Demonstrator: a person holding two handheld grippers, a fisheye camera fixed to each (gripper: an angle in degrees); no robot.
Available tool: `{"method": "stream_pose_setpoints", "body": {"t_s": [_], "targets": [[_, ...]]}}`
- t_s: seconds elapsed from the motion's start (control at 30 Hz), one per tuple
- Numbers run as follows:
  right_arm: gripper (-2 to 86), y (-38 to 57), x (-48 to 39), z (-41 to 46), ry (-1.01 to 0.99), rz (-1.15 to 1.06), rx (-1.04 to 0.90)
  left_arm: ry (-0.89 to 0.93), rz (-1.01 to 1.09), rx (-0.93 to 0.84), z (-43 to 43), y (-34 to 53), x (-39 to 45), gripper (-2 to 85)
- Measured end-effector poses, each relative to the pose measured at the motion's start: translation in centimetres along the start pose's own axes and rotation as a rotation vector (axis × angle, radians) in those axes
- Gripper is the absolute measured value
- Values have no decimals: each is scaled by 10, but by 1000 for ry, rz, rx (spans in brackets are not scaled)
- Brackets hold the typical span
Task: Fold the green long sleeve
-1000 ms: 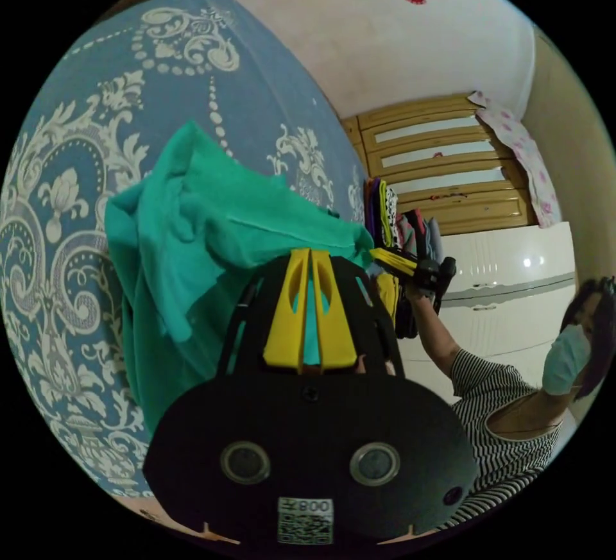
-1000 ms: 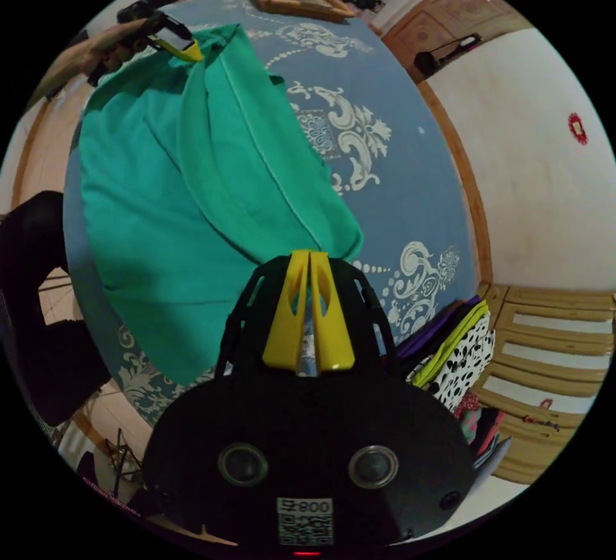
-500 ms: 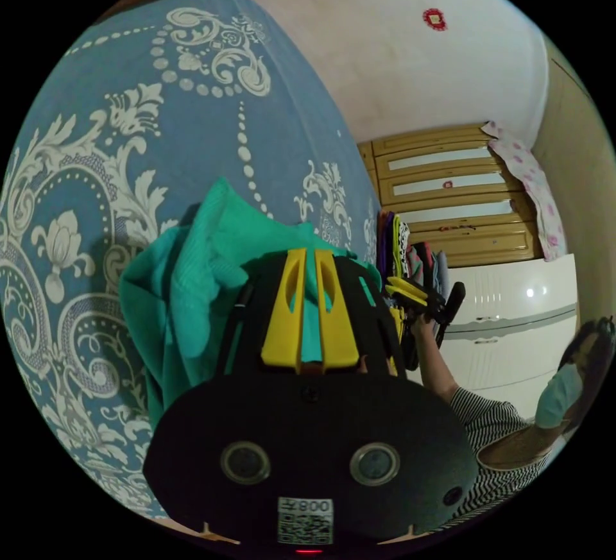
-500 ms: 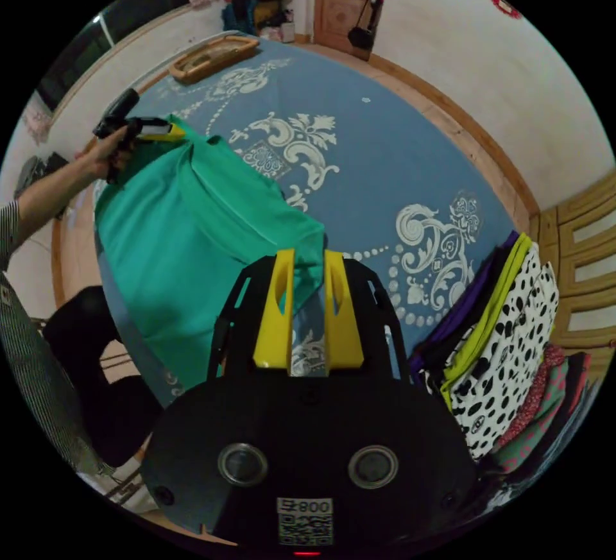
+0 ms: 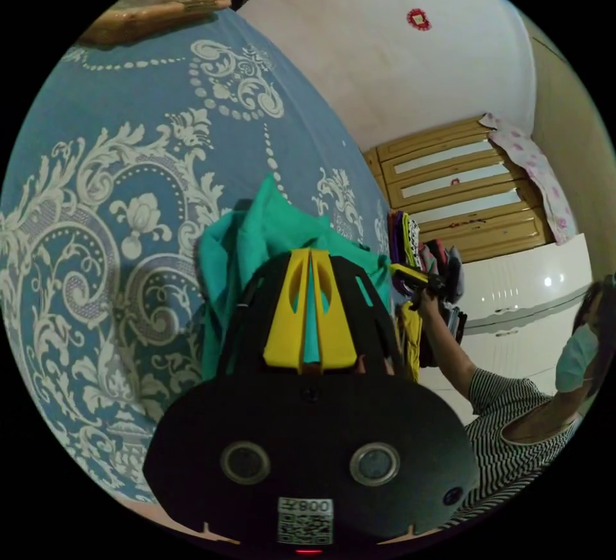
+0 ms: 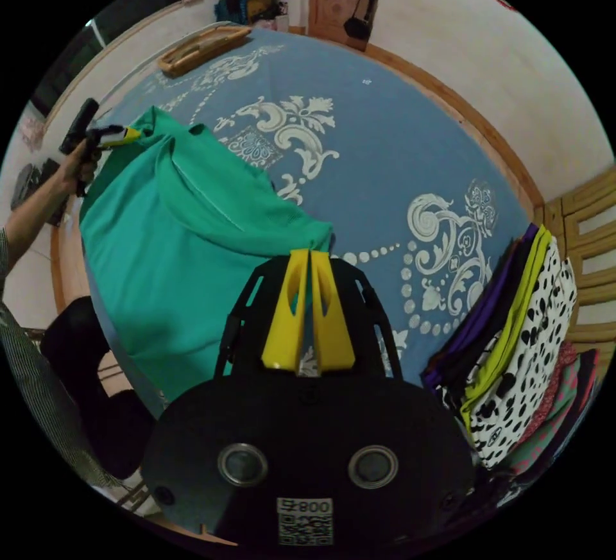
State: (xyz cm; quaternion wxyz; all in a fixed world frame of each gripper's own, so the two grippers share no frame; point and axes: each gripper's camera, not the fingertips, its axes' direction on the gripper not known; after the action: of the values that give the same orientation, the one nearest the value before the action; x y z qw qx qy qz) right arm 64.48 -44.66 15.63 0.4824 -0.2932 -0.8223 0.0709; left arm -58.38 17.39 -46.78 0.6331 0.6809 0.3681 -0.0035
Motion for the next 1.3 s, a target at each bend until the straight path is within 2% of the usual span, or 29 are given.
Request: {"method": "stream_pose_setpoints", "body": {"t_s": [0.17,0.23,0.4,0.47,0.57,0.63,0.77,0.83,0.93,1.0,1.07,1.17,1.3], "targets": [[1,2,78,-17,-304,300,70,-147,-28,41,-9,-1,-5,2],[2,6,110,-6,-453,444,22,-182,-46,31,-7,0,-8,2],[1,34,151,2,-607,680,82,-210,-78,73,-9,8,-8,2],[1,43,157,-2,-589,708,91,-236,-88,94,-15,13,-7,3],[1,50,154,-22,-549,678,143,-208,-74,155,-22,24,2,4],[2,45,133,-46,-455,581,189,-177,-2,167,-22,30,17,6],[7,18,84,-60,-369,356,195,-181,160,28,12,36,53,18],[15,-6,50,-53,-273,195,131,-243,230,-33,29,36,68,35],[43,-27,18,-42,-126,67,65,-391,386,-131,56,37,95,62],[52,-34,6,-37,-96,9,29,-493,454,-213,74,40,104,58],[46,-35,-2,-28,-24,-16,-14,-620,482,-281,92,47,107,36],[21,-30,-4,-12,15,-8,-82,-594,469,-255,90,56,111,16],[6,-16,0,-21,-28,29,-30,-531,466,-162,72,70,119,8]]}}
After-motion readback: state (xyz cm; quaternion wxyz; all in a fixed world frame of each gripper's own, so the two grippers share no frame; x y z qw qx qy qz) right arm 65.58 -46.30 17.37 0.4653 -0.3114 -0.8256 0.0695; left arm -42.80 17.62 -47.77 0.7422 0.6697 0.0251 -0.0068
